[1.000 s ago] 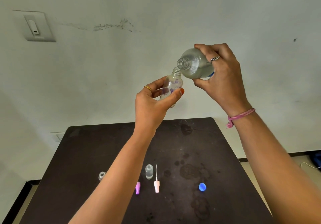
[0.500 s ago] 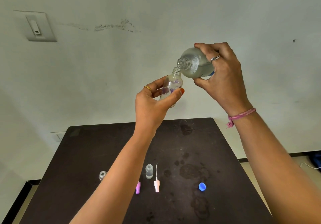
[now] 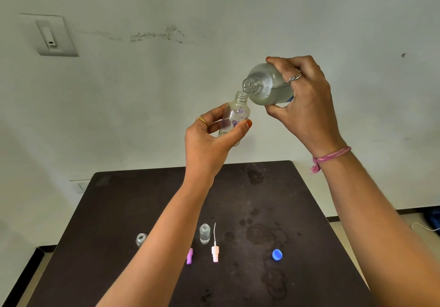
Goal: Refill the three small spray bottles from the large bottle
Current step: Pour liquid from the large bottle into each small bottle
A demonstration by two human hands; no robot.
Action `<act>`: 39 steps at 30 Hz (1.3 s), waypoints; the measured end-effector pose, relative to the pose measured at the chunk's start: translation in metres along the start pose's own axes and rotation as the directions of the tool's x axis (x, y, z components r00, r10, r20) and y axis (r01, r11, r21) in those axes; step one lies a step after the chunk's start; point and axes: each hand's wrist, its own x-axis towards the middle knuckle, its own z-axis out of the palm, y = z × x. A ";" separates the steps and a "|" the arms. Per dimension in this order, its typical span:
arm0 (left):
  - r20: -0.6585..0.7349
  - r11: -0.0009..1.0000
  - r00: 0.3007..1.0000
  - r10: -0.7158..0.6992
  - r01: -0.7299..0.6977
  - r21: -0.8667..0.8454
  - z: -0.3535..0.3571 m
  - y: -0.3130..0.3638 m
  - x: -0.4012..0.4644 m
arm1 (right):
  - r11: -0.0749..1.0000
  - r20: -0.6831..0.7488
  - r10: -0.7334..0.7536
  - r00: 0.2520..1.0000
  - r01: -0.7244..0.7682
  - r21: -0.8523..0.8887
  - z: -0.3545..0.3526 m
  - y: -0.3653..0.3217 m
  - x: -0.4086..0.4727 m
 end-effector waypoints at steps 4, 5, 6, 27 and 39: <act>0.003 1.000 1.000 -0.003 0.003 -0.003 0.000 0.000 0.000 | 1.000 0.003 -0.002 1.000 0.002 -0.006 0.000 -0.001 0.000; 0.003 1.000 1.000 -0.002 0.002 -0.001 0.000 0.001 0.000 | 1.000 0.006 -0.002 1.000 0.002 -0.005 0.000 -0.001 0.000; 0.002 1.000 1.000 0.000 0.000 0.002 0.000 0.001 -0.001 | 1.000 0.007 -0.002 1.000 0.002 -0.003 0.000 -0.001 0.000; -0.016 0.999 1.000 0.024 -0.023 0.030 0.001 0.001 -0.005 | 1.000 0.007 0.003 1.000 -0.003 0.001 -0.005 -0.003 -0.002; -0.018 0.999 0.999 0.028 -0.028 0.037 0.000 0.001 -0.007 | 1.000 0.006 0.004 1.000 -0.004 -0.001 -0.008 -0.006 -0.002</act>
